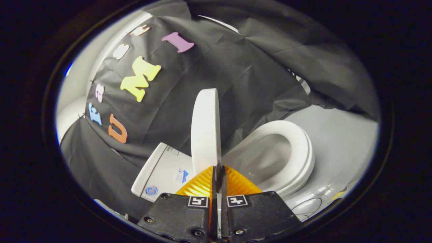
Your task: Open the toilet lid.
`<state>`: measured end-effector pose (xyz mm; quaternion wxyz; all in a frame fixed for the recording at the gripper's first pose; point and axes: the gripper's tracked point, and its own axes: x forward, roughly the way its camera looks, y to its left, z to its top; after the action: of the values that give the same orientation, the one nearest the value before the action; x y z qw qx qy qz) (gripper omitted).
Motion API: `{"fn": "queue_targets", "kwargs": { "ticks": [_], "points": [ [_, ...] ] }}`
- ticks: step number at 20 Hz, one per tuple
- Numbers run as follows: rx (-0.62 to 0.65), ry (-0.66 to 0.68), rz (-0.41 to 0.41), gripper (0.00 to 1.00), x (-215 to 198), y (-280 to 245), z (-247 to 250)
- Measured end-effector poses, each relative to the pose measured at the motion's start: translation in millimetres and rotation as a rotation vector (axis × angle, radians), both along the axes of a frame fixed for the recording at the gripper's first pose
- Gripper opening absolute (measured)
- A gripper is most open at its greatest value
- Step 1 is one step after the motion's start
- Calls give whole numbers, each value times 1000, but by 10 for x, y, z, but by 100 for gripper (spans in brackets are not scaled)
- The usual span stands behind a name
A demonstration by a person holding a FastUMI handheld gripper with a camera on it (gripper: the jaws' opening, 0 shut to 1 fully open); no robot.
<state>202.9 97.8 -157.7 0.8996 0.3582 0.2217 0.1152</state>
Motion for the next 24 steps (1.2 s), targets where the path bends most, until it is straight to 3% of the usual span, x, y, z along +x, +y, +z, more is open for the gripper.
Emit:
{"fn": "queue_targets", "kwargs": {
  "ticks": [9, 24],
  "points": [
    [-50, -37, 17, 9, -27, 254, 216],
    [-239, -105, 69, 9, -61, 842, 526]
  ]
}}
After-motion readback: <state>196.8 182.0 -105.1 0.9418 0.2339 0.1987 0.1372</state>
